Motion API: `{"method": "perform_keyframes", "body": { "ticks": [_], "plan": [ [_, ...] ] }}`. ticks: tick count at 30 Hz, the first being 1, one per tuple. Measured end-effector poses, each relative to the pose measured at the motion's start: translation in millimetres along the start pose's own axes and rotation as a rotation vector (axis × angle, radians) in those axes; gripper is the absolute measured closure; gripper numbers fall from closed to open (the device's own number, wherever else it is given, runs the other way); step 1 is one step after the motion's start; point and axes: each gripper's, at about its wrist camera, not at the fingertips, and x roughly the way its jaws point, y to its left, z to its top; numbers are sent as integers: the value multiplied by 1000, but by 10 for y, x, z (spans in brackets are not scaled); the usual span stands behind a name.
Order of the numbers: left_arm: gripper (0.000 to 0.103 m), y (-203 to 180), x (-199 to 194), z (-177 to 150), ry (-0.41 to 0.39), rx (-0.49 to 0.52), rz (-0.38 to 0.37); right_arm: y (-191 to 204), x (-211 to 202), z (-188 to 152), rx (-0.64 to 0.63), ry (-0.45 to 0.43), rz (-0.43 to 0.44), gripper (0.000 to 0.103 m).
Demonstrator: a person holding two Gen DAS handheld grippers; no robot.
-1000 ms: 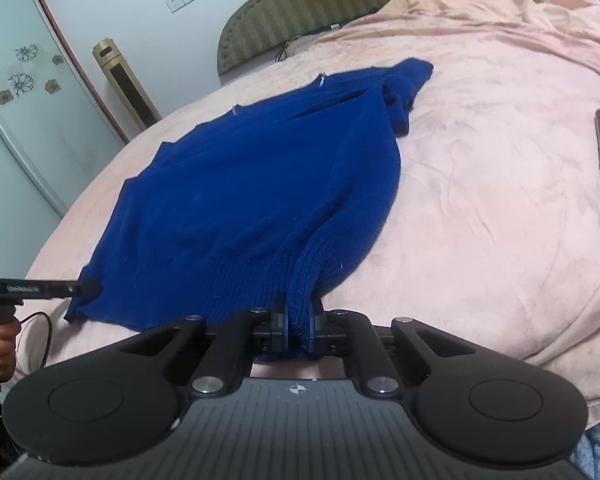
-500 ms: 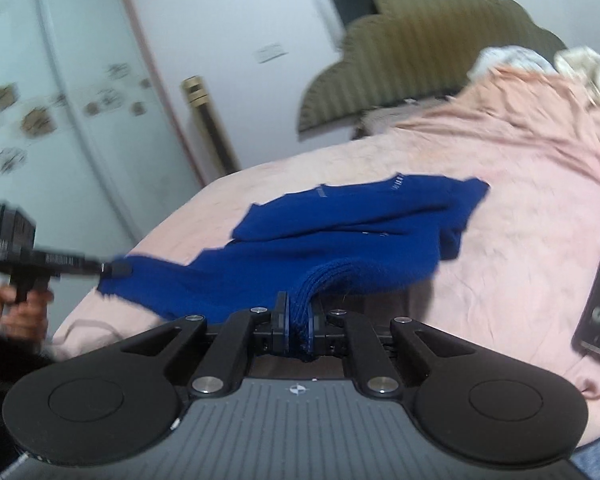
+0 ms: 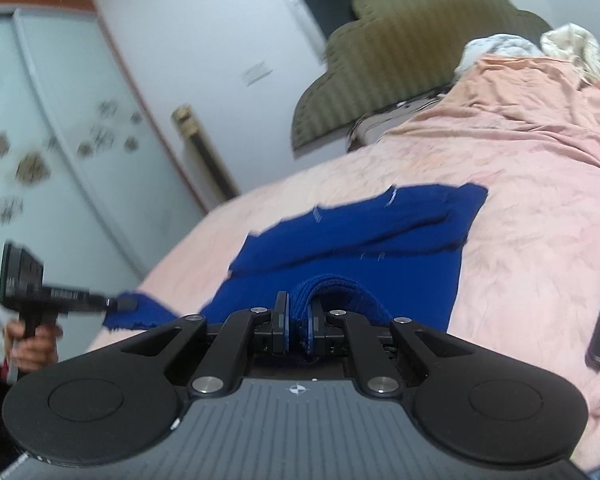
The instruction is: Fold small clothes
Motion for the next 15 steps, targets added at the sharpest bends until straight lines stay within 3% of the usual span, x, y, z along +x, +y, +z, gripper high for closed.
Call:
{"method": "perform_keyframes", "body": {
  "ticks": [15],
  "plan": [
    [95, 118, 873, 1052, 6, -16, 88, -591, 1040, 702, 161, -86, -64, 92]
  ]
}}
